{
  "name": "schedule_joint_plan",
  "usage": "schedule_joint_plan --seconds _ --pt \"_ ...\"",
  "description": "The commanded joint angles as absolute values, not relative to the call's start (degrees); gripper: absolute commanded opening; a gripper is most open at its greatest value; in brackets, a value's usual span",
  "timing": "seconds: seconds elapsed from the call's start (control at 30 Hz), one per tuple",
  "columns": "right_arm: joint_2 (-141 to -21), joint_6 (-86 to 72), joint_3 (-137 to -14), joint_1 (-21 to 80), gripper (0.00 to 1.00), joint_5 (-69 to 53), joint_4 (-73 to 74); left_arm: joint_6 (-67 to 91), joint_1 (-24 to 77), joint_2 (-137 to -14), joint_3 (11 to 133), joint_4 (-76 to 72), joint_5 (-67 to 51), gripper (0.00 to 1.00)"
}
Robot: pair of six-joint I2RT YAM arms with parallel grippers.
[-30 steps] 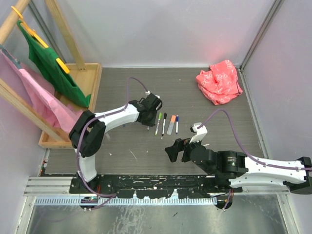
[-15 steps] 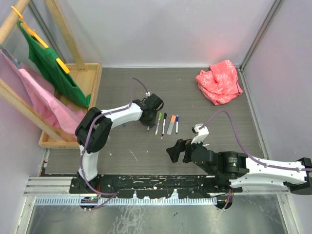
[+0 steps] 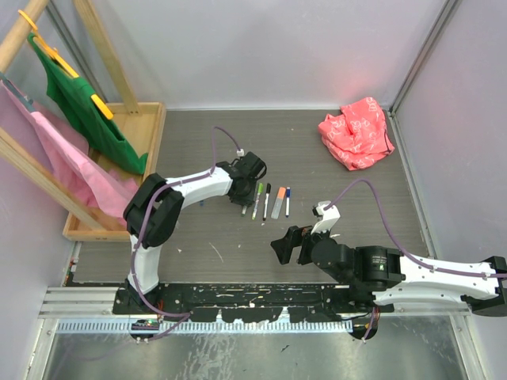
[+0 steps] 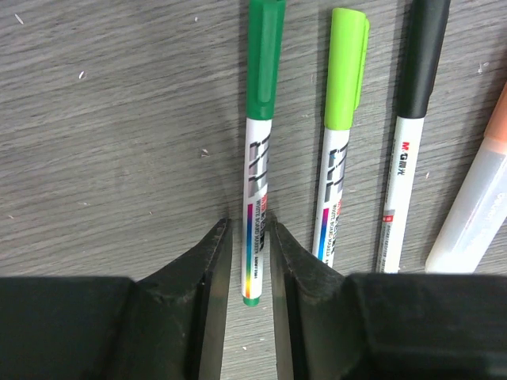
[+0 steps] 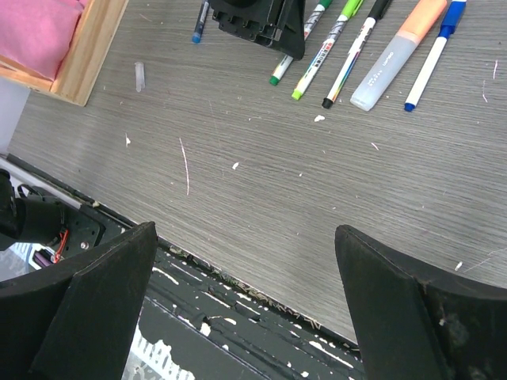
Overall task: Insert the pens into the pen caps
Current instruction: Place the pen at the center of the board, then pick up the pen from the center of the board.
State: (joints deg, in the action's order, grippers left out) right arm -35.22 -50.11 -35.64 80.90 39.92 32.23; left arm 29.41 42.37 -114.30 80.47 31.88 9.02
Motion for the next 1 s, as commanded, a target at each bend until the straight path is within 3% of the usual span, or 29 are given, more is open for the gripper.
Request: schedule_joint_plan --seconds 0.0,0.37,0.63,0.97 --pt "-34.5 -51.4 -36.0 81.1 0.99 41.3 31.5 30.3 42.1 -115.1 81.2 31.3 8.9 0.28" --pt "-34.4 -52.0 -36.1 81.1 0.99 41.8 32.2 29.9 41.8 -112.5 81.4 31.7 8.8 0.26" --pt "-34.4 -52.5 -35.9 81.1 0.99 42.3 32.3 27.2 39.7 -102.7 81.4 33.5 8.8 0.29" --pt "-35.3 -52.8 -35.6 81.1 0.99 42.4 32.4 26.8 28.9 -93.4 73.2 33.3 8.7 0.29"
